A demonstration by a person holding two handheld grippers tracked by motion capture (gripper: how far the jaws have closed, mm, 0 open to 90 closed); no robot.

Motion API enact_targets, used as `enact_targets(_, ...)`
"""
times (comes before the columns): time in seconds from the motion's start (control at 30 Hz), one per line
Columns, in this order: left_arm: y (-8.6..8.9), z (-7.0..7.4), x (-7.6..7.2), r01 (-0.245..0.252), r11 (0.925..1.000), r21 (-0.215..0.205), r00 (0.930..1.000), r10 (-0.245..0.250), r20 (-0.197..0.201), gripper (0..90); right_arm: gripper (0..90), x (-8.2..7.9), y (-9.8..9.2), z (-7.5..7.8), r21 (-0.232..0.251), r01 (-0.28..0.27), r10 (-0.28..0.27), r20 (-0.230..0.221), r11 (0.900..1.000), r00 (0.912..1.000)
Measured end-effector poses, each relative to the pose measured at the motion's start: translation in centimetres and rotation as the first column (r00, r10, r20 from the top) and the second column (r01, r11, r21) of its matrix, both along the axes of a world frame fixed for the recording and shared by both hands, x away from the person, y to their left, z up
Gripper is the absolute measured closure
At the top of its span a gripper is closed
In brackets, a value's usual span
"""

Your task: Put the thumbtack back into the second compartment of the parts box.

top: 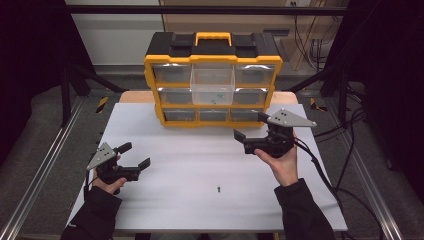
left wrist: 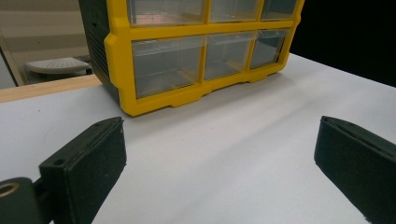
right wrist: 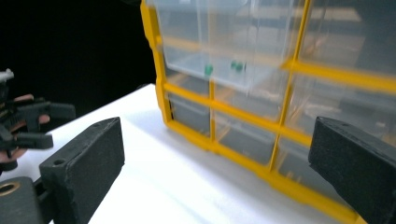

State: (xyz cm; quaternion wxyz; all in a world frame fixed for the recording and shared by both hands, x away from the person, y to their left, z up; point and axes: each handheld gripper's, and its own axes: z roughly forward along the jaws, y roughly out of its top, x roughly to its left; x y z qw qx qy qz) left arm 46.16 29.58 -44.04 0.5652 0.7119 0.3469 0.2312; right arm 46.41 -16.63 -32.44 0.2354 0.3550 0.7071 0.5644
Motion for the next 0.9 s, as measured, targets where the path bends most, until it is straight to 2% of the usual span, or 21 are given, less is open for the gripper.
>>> enact_targets(0.3, 0.0, 0.0, 0.0, -0.003, 1.0000, 0.001, 1.0000, 0.003, 0.001, 1.8, 3.9, -1.1, 0.4, -4.0, -0.019, -0.022, 0.021, -0.064, 1.000, 0.9977)
enact_targets(0.4, 0.0, 0.0, 0.0, -0.004, 1.0000, -0.002, 1.0000, 0.004, 0.002, 1.8, 3.9, -1.5, 0.6, -5.4, -0.047, -0.032, 0.028, -0.091, 0.998, 0.9955)
enact_targets(0.67, 0.0, 0.0, 0.1, -0.002, 1.0000, -0.003, 1.0000, 0.002, 0.000, 1.7, 3.4, -2.3, 1.8, -9.0, -0.101, -0.069, 0.050, -0.179, 0.992, 0.9827)
enact_targets(0.9, 0.1, 0.0, 0.0, -0.005, 0.9999, -0.009, 1.0000, 0.005, 0.001, 1.7, 3.3, -2.6, 2.9, -10.9, -0.138, -0.092, 0.059, -0.228, 0.986, 0.9719)
